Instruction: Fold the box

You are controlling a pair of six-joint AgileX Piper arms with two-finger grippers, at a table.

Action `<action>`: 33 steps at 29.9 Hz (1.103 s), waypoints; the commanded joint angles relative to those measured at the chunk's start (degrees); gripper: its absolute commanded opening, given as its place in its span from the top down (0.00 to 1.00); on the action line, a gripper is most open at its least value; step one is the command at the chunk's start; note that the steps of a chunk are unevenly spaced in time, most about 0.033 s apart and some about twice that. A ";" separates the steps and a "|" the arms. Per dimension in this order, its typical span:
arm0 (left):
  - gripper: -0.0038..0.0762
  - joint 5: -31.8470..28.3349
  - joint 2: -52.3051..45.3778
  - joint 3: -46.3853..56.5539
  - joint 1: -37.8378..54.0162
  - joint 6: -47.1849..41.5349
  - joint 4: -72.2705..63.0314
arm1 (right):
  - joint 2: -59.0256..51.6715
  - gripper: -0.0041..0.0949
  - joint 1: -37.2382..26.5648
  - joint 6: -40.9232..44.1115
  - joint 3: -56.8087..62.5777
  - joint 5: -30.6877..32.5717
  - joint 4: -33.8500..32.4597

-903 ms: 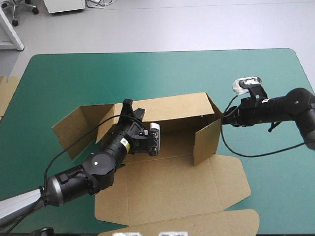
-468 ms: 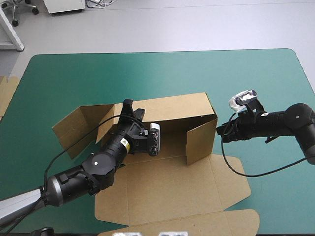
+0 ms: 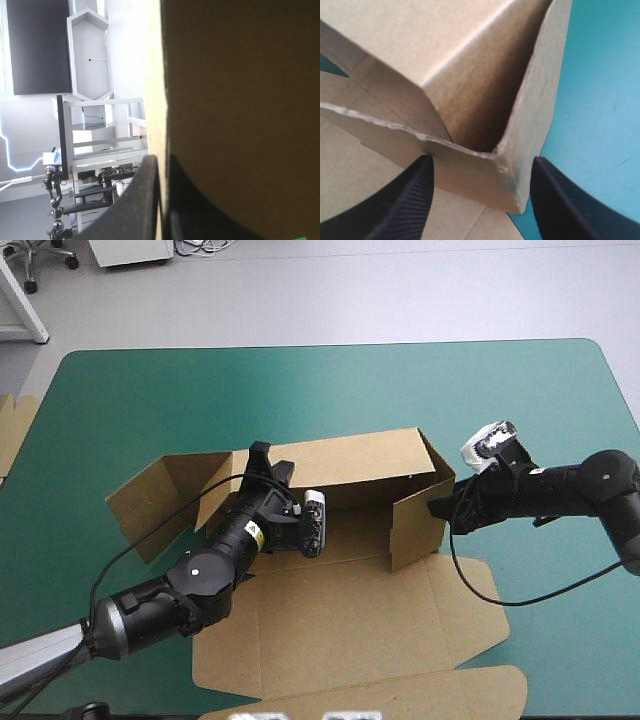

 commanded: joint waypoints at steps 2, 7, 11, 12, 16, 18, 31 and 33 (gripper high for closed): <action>0.97 1.45 -1.12 -1.15 -0.36 0.01 1.24 | -1.80 0.38 -0.07 -1.79 -1.30 -1.13 4.30; 0.97 1.45 -1.12 -1.15 -0.36 0.01 1.24 | -1.69 0.38 -0.07 -3.05 -1.30 -1.63 8.05; 0.97 1.45 -1.12 -1.15 -0.36 0.70 1.24 | -1.69 0.39 -0.07 -2.08 -1.30 -1.63 8.26; 0.97 1.45 -1.12 -1.15 -0.36 0.70 1.35 | -1.69 0.39 -0.07 -1.24 -1.30 -1.63 8.26; 0.97 1.45 -1.12 -1.15 -0.36 0.70 1.35 | -1.69 0.41 2.37 2.95 -1.30 -2.71 6.49; 0.97 1.45 -1.12 -1.15 -0.36 0.70 1.35 | -1.69 0.43 5.38 5.07 -1.30 -5.23 3.70; 0.97 1.45 -1.12 -1.15 -0.36 0.70 1.24 | -1.69 0.46 15.85 25.54 -1.42 -20.77 -8.96; 0.97 1.45 -1.12 -1.15 -0.36 0.70 1.24 | -1.69 0.46 17.09 27.55 -1.42 -22.38 -9.96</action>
